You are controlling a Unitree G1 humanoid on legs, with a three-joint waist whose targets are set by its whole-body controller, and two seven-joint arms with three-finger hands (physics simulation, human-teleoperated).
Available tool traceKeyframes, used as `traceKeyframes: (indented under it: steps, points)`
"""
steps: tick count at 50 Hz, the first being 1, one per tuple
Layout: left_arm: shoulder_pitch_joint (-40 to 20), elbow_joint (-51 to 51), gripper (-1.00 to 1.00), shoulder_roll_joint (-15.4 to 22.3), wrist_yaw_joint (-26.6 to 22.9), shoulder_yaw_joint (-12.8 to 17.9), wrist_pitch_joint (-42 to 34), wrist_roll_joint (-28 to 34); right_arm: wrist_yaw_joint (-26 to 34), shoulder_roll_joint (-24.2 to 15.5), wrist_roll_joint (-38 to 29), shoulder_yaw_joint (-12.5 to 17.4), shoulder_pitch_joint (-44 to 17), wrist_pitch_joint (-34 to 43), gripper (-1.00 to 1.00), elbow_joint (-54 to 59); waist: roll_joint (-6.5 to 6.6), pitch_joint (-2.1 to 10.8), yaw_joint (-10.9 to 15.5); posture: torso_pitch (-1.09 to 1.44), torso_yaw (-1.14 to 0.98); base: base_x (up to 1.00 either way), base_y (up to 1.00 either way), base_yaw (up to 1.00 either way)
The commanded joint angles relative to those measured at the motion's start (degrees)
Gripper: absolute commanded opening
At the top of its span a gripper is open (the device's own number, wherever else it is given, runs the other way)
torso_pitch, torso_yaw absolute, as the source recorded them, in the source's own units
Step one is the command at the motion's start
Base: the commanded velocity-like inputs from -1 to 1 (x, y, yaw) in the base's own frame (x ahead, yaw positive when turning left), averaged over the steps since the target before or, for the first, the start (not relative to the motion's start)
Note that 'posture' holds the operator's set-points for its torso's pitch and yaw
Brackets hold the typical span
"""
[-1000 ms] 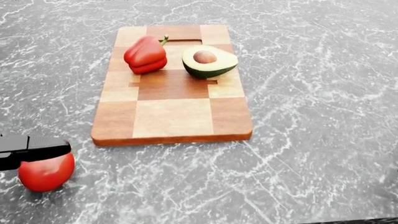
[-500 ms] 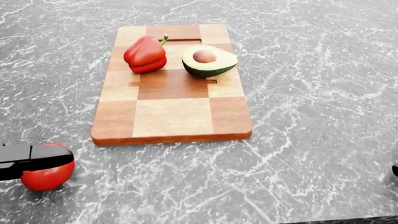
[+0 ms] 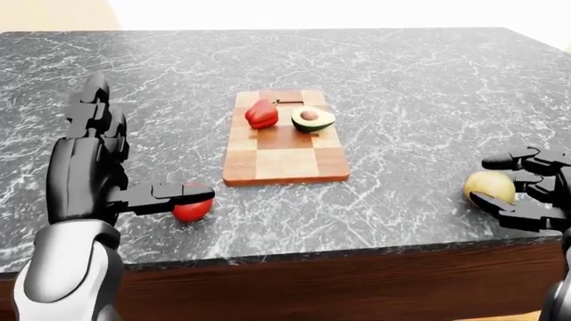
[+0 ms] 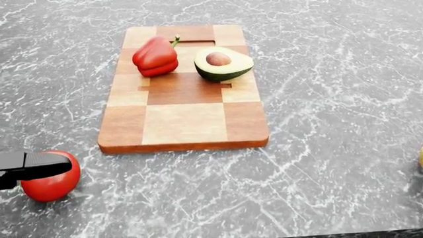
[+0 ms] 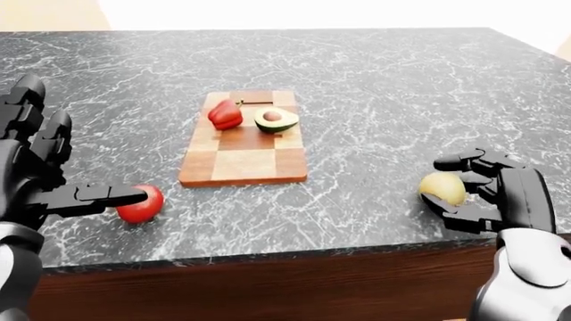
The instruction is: Place the avocado, onion, tomato and bell pepper on the cutting board.
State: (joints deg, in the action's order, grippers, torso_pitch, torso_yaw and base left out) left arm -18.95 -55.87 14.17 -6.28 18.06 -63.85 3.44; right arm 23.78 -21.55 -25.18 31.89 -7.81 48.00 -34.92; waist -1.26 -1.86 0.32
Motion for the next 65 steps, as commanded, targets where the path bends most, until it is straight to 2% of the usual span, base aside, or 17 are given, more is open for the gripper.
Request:
traceKeyframes:
  steps: [1, 9, 21, 26, 31, 37, 42, 48, 65]
  points:
    - [-1.09, -1.71, 1.00, 0.57, 0.25, 0.32, 1.59, 0.08, -0.09, -1.00, -0.57, 0.73, -0.84, -1.67, -0.39, -2.27, -0.15, 1.03, -0.02, 0.00, 0.00, 0.00, 0.00, 0.00]
    - [0.03, -3.28, 1.00, 0.27, 0.17, 0.57, 1.14, 0.06, 2.36, -1.19, -1.70, 0.24, -1.79, 0.94, -0.66, -6.37, -0.09, 1.00, -0.05, 0.00, 0.00, 0.00, 0.00, 0.00]
    - [0.01, -1.22, 1.00, -0.18, 0.59, -0.24, 3.18, 0.31, 4.15, -2.05, -6.88, -11.37, -11.63, 9.90, -0.79, -10.43, 0.19, 1.18, -0.19, 0.00, 0.00, 0.00, 0.00, 0.00]
    - [-0.49, -0.20, 1.00, -0.08, 0.88, -0.64, 3.76, 0.44, 5.01, -1.54, -9.70, -17.47, -17.08, 12.89, -0.82, -9.80, 0.37, 1.17, -0.22, 0.00, 0.00, 0.00, 0.00, 0.00]
    - [-1.26, 0.37, 1.00, 0.35, 0.99, -0.64, 3.56, 0.35, 5.76, 1.69, -12.37, -22.64, -20.56, 13.86, -0.87, -9.58, 0.68, 1.23, -0.25, 0.00, 0.00, 0.00, 0.00, 0.00]
    - [-1.10, -0.07, 1.00, 0.39, 0.90, -0.57, 3.29, 0.23, 3.49, 8.91, -15.43, -29.81, -24.56, 11.30, -0.90, -4.86, 1.30, 1.24, -0.43, 0.00, 0.00, 0.00, 0.00, 0.00]
    - [-0.65, 0.22, 1.00, 0.14, 0.84, -0.31, 4.07, -0.02, 1.57, 14.19, -16.44, -32.83, -24.65, 7.42, -0.91, -1.24, 1.73, 1.37, -0.38, 0.00, 0.00, 0.00, 0.00, 0.00]
    - [-0.09, 0.82, 1.00, -0.06, 0.99, -0.39, 5.05, -0.13, 1.06, 17.04, -17.16, -33.90, -27.93, 5.58, -0.91, 2.73, 2.07, 1.48, -0.36, 0.00, 0.00, 0.00, 0.00, 0.00]
    - [-0.01, -3.05, 1.00, 0.34, -0.05, 0.53, 1.23, 0.19, -0.24, 20.70, -16.49, -36.00, -33.19, 3.30, -0.91, 9.38, 2.34, 1.40, -0.48, 0.00, 0.00, 0.00, 0.00, 0.00]
